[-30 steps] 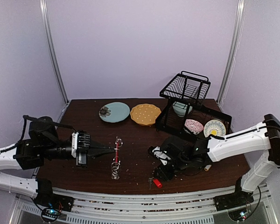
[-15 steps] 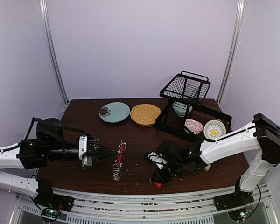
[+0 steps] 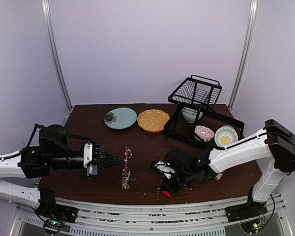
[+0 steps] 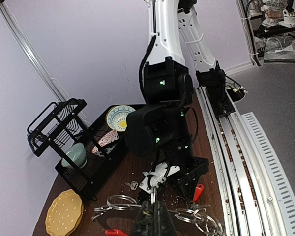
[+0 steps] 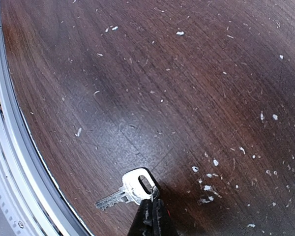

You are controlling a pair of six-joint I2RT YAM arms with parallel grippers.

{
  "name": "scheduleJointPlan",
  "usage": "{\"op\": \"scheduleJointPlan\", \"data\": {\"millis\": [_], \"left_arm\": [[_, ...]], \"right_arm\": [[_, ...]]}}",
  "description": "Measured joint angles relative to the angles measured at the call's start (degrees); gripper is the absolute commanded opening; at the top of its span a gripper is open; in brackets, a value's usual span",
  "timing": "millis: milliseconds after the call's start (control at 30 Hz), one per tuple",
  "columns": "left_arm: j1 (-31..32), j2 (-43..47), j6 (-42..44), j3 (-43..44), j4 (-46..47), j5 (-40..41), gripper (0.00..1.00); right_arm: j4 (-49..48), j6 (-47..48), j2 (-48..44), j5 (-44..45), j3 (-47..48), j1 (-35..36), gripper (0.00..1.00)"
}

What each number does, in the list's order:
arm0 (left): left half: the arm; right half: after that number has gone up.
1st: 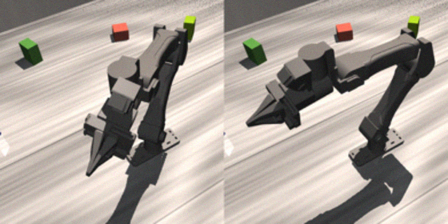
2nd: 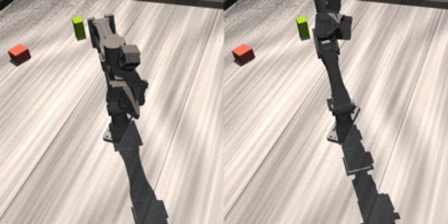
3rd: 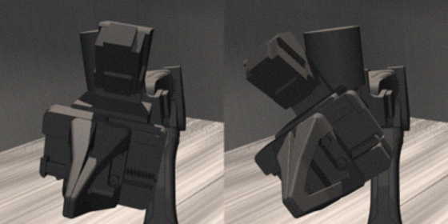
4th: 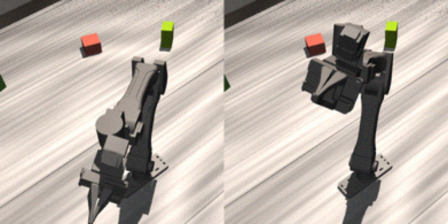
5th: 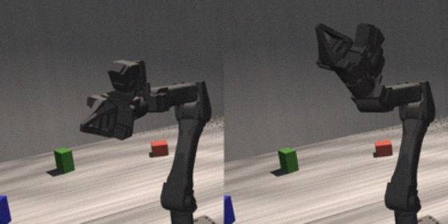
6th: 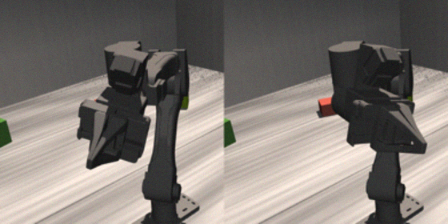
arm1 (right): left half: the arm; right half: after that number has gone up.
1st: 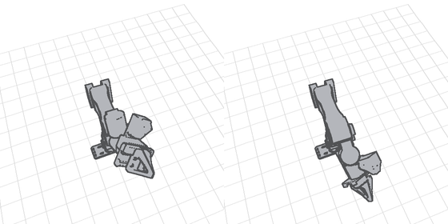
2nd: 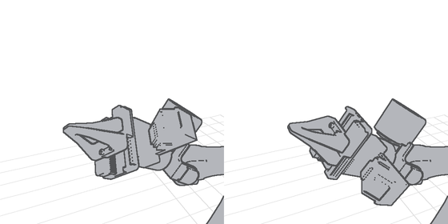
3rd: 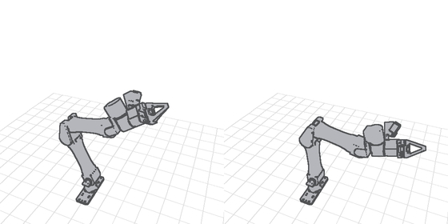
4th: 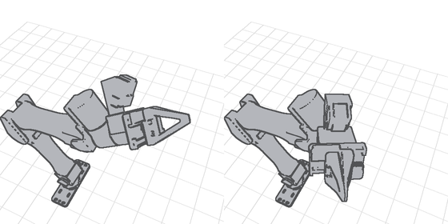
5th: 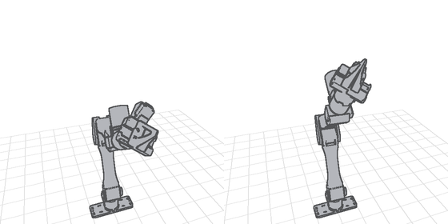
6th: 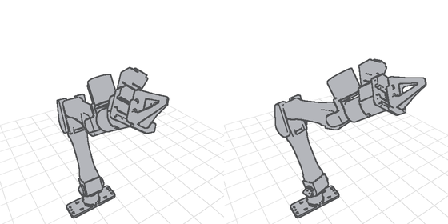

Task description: Put the keys on the keyring

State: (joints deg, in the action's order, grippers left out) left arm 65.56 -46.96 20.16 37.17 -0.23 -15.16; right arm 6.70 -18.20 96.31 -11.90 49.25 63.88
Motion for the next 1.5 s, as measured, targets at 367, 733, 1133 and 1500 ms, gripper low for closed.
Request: {"op": "scheduleJointPlan", "data": {"millis": [367, 733, 1133, 1500], "left_arm": [[-0.2, -2.2, 1.1, 0.0, -0.9, 0.7, 0.0], [-0.2, -4.6, 1.4, 0.0, -3.3, -0.3, 0.0], [-0.3, -6.1, 1.4, 0.0, -3.0, -8.2, 0.0], [-0.3, -6.4, 1.4, 0.0, -3.0, -10.0, 0.0]], "right_arm": [[3.3, 1.4, -7.1, 0.5, 2.4, 0.0, 0.0], [3.2, 12.2, -24.4, -2.0, 8.5, 4.4, 0.0], [3.2, 49.6, -25.8, 0.4, 11.1, 10.3, 0.0], [3.5, 69.6, -20.2, 2.5, 13.5, 13.7, 0.0]]}}
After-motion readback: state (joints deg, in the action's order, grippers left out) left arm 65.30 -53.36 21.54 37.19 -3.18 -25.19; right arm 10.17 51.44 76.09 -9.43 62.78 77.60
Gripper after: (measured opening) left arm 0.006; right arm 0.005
